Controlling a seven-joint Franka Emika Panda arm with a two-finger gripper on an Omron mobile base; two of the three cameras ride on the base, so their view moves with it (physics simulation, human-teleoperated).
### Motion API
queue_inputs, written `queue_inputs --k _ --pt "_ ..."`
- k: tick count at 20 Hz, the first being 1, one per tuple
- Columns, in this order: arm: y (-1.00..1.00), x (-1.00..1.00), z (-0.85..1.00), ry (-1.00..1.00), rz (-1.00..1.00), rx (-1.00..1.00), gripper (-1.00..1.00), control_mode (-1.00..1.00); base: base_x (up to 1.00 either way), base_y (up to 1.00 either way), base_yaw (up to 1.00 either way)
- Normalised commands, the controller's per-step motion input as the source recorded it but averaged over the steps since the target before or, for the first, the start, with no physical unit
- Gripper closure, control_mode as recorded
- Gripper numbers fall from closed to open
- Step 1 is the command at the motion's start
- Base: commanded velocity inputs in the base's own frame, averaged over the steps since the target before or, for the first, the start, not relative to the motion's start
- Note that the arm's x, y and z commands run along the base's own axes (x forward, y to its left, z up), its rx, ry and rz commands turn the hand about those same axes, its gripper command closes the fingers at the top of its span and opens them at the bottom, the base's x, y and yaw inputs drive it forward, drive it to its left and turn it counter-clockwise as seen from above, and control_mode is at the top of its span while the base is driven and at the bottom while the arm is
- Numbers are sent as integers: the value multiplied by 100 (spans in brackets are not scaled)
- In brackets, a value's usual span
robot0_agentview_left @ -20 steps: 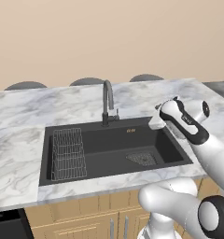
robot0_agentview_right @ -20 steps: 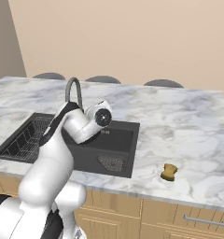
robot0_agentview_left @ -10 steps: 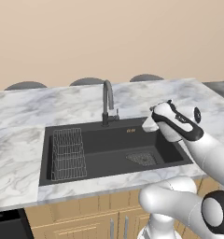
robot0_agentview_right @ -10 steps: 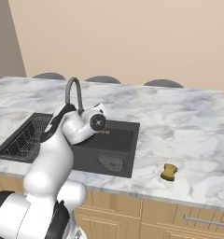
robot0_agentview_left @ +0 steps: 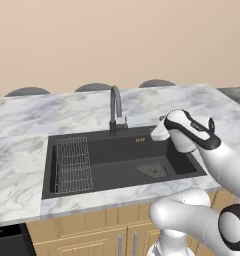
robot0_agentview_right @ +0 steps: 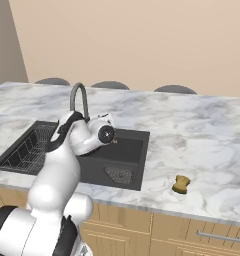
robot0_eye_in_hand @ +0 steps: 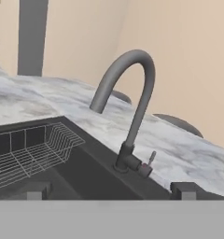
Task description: Soak the sponge with water for a few seconds and then drop it inside the sink.
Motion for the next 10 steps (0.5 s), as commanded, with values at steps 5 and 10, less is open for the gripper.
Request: queue_inputs --k 5,10 --pt "0 1 0 8 0 22 -100 -100 0 0 0" --pt "0 7 -3 5 0 17 -100 -100 0 0 0"
